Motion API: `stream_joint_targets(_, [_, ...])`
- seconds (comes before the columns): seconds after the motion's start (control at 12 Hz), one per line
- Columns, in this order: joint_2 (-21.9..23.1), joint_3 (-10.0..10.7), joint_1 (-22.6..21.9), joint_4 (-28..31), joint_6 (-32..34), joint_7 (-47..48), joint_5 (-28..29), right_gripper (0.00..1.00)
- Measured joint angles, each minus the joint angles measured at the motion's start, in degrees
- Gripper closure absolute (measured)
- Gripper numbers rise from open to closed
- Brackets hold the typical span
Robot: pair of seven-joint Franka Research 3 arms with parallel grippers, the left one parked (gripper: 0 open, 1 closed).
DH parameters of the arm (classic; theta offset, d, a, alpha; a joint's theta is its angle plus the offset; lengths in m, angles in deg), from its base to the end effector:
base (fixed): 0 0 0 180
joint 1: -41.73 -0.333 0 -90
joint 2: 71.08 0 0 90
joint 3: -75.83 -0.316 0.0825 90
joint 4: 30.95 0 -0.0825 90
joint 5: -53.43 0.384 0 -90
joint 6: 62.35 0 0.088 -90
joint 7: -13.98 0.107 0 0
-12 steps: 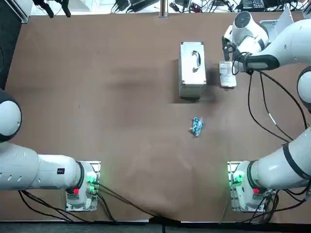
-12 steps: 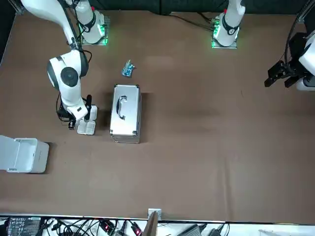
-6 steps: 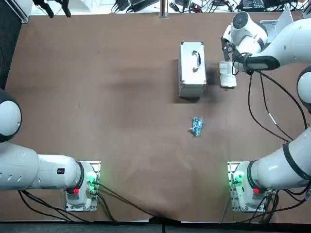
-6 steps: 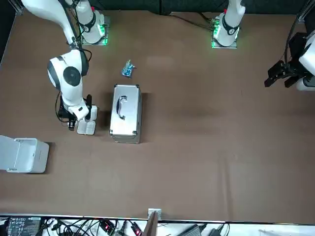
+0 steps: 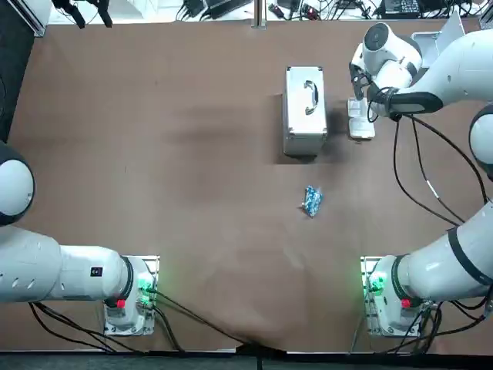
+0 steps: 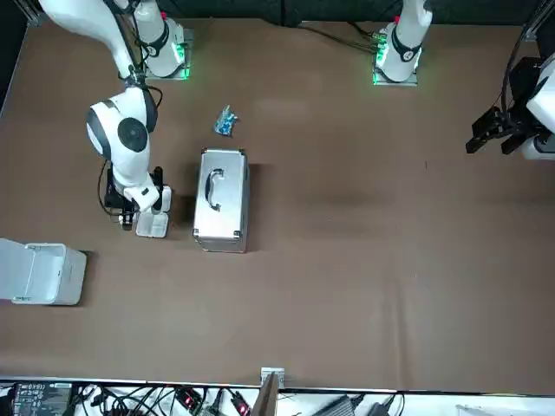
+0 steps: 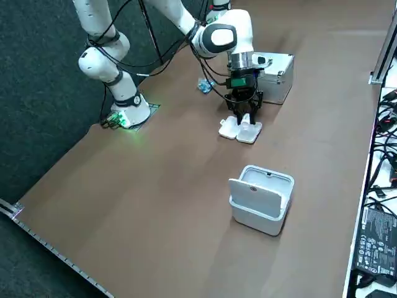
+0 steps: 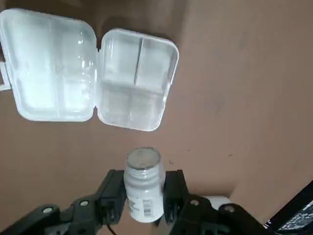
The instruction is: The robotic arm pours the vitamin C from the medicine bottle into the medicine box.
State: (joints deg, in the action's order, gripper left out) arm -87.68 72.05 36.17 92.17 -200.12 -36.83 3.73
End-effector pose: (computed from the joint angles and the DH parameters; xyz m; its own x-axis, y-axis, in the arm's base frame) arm 0.5601 0.0866 0.2645 -0.0844 0.8652 -0.4942 0.9707 0.1833 0.1553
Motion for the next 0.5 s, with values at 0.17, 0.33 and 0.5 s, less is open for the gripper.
stream_joint_targets(0.17, [-0.5, 0.0, -0.7, 0.0, 0.2, 1.6, -1.2, 0.57])
stream_joint_targets(0.33, [-0.8, 0.0, -1.2, 0.0, 0.4, 1.8, -1.7, 0.57])
stream_joint_targets(0.5, [-1.0, -0.1, -1.6, 0.0, 0.5, 2.0, -2.4, 0.57])
